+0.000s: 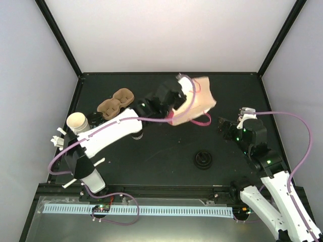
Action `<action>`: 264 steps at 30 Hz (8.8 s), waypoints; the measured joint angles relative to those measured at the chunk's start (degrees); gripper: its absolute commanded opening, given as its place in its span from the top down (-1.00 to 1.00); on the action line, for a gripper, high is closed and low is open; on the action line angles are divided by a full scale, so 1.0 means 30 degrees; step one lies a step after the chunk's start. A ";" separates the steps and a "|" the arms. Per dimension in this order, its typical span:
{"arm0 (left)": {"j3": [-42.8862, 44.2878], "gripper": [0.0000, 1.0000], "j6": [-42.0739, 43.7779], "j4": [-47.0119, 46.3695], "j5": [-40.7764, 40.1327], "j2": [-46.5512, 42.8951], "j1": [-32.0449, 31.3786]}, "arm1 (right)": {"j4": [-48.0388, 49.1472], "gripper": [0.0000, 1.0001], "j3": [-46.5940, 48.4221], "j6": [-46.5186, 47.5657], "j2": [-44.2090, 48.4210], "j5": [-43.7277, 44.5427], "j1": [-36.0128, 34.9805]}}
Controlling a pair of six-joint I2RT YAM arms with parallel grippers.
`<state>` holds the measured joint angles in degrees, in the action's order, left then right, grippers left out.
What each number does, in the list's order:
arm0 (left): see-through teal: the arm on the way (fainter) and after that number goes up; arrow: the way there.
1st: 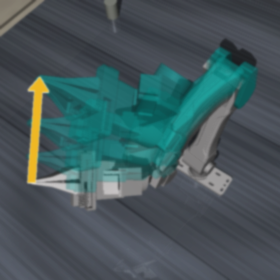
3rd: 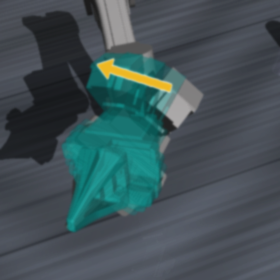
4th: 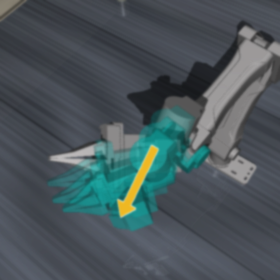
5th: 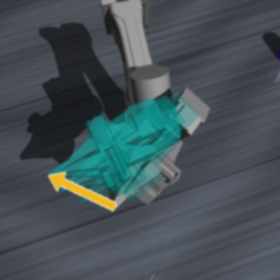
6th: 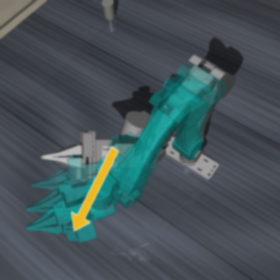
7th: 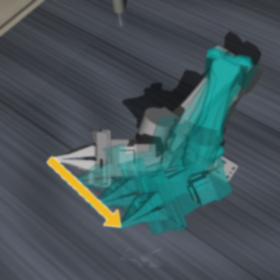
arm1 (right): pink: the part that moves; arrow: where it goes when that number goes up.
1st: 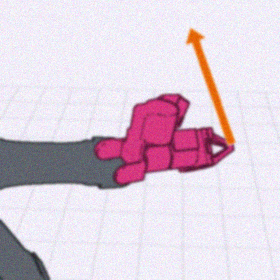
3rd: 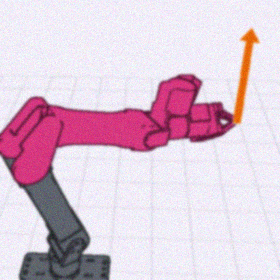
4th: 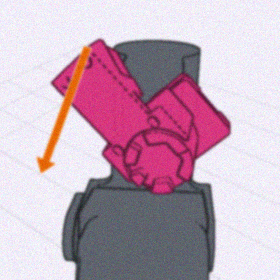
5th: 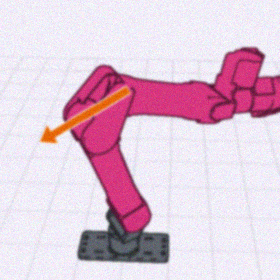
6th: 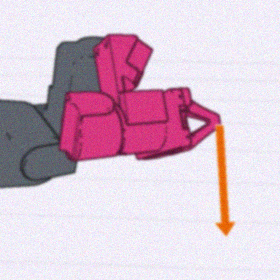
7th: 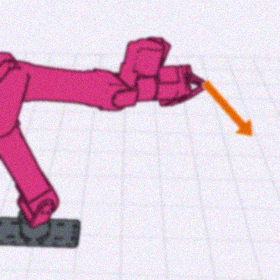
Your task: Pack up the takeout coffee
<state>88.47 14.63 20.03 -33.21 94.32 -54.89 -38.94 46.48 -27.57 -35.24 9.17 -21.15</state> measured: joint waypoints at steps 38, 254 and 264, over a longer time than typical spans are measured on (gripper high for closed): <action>0.8575 -0.52 -1.0389 0.7053 1.7886 0.5457 0.8386 | 0.0131 -1.00 0.0000 0.0080 -0.0495 -0.0044 0.0000; -1.0943 -0.18 -1.3886 0.7963 0.6652 -0.9347 0.9034 | -0.0605 -1.00 -0.1188 -0.0918 -0.2506 -0.3075 0.0000; -1.2080 0.14 -1.5628 0.6477 0.9887 -0.7679 1.2050 | -0.0597 -1.00 -0.1180 -0.0918 -0.2776 -0.2586 0.0000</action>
<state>52.23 -32.25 39.46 -3.55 71.29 -18.74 -40.73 42.94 -30.33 -43.57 1.41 -21.15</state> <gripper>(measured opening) 0.466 0.999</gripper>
